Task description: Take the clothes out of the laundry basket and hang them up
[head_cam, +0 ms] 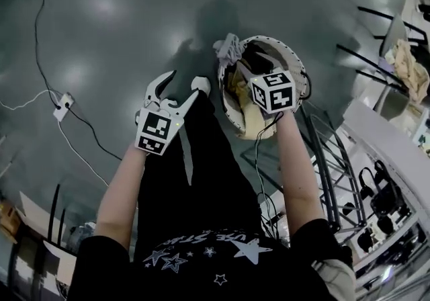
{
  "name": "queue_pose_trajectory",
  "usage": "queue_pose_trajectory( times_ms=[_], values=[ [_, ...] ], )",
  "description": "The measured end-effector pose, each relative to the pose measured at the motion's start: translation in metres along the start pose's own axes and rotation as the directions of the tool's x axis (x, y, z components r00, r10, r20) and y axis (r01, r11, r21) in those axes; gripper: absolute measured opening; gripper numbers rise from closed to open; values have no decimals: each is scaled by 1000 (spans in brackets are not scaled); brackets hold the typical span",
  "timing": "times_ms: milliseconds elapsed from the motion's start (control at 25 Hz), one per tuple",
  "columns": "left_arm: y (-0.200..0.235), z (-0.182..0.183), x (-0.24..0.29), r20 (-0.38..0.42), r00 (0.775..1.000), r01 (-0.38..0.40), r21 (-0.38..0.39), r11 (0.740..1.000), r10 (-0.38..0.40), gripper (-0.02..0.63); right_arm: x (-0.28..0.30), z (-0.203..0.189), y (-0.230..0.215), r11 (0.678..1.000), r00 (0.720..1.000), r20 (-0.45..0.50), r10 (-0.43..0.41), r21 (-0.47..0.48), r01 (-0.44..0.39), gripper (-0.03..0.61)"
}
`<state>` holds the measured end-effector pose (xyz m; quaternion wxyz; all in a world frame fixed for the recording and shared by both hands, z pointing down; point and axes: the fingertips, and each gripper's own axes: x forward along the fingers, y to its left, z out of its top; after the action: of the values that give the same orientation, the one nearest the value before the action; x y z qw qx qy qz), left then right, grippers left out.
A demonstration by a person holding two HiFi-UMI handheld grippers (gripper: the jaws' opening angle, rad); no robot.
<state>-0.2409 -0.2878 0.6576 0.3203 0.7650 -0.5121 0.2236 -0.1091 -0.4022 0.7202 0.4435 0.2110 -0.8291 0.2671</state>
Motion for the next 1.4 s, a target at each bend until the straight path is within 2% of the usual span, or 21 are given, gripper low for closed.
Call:
queue_pose_trajectory(
  times_ms=[200,480,600,720,920,1200,1320,1400],
  values=[
    [18,-18,26,-15,999,-30,-90,995,29,305,50,2,-25,997,994,-90,67,48,-63,222],
    [32,-38,49,-43,998,-44,-132,990,39,305,103,1,-44,992,972,-218,87,-66,-103,239],
    [35,-41,53,-44,998,-54,-150,987,48,305,124,-11,-44,981,945,-310,106,-120,-149,256],
    [38,-46,57,-47,997,-61,-167,984,54,305,143,-14,-50,977,923,-375,91,-146,-155,259],
    [43,-56,63,-55,996,-75,-208,975,65,305,167,-20,-55,981,876,-472,102,-99,-167,259],
    [44,-69,69,-61,995,-86,-240,967,74,305,193,-36,-51,978,806,-583,105,-84,-188,296],
    [45,-73,70,-60,995,-92,-253,963,79,305,197,-49,-52,978,764,-639,91,-88,-189,296],
    [46,-75,71,-60,995,-94,-260,961,81,305,198,-56,-53,978,736,-673,66,-101,-180,272]
  ],
)
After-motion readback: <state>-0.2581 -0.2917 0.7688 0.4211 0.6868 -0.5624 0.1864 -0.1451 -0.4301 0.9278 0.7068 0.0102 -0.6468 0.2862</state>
